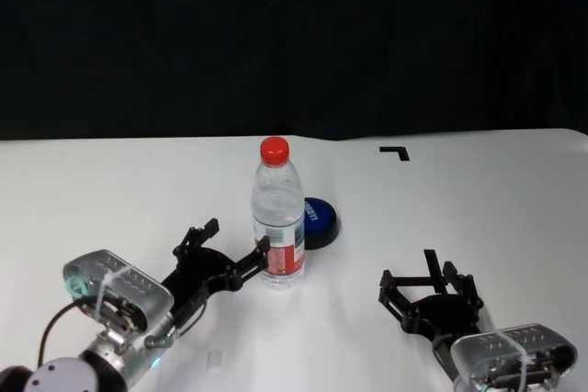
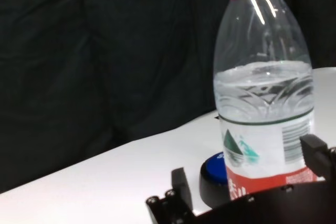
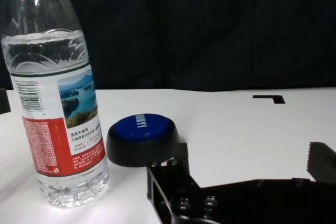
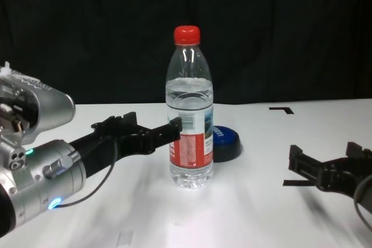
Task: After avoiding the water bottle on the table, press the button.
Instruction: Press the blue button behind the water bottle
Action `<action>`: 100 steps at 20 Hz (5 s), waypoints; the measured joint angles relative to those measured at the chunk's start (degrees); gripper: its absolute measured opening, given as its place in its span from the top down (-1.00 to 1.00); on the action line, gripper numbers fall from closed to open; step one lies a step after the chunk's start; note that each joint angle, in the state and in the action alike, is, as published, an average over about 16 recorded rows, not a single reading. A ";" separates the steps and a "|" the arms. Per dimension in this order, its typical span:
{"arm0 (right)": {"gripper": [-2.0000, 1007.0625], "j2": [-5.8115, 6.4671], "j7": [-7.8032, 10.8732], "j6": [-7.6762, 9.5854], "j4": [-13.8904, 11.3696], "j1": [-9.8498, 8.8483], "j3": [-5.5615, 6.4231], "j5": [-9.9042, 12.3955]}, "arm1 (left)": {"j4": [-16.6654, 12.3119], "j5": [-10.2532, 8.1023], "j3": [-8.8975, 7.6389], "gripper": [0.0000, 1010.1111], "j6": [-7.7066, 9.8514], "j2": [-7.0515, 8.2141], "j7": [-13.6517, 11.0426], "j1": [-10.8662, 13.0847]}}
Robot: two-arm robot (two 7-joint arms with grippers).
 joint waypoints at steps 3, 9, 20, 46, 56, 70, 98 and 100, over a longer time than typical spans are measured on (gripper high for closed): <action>-0.99 0.00 0.00 0.00 0.00 0.00 0.00 0.00 | 0.32 0.04 0.16 -1.00 -0.03 -0.07 -0.01 -0.36; -0.99 0.00 0.00 0.00 0.00 0.00 0.00 0.00 | 0.60 0.07 0.27 -1.00 0.01 -0.09 0.05 -0.71; -0.99 0.00 0.00 0.00 0.00 0.00 0.00 0.00 | -1.68 -0.05 -0.74 -1.00 0.50 0.56 0.95 1.18; -0.99 0.00 0.00 0.00 0.00 0.00 0.00 0.00 | -13.49 3.48 -11.25 -1.00 1.62 1.33 8.07 12.48; -0.99 0.00 0.00 0.00 0.00 0.00 0.00 0.00 | -16.26 4.26 -13.01 -1.00 2.15 -0.33 8.70 16.52; -0.99 0.00 0.00 0.00 0.00 0.00 0.00 0.00 | -17.08 5.02 -13.81 -1.00 2.33 -1.84 9.05 18.70; -0.99 0.00 0.00 0.00 0.00 0.00 0.00 0.00 | -6.35 6.22 -11.03 -1.00 1.23 0.94 5.23 4.81; -0.99 0.00 0.00 0.00 0.00 0.00 0.00 0.00 | -4.86 6.23 -10.54 -1.00 0.80 1.15 4.78 3.23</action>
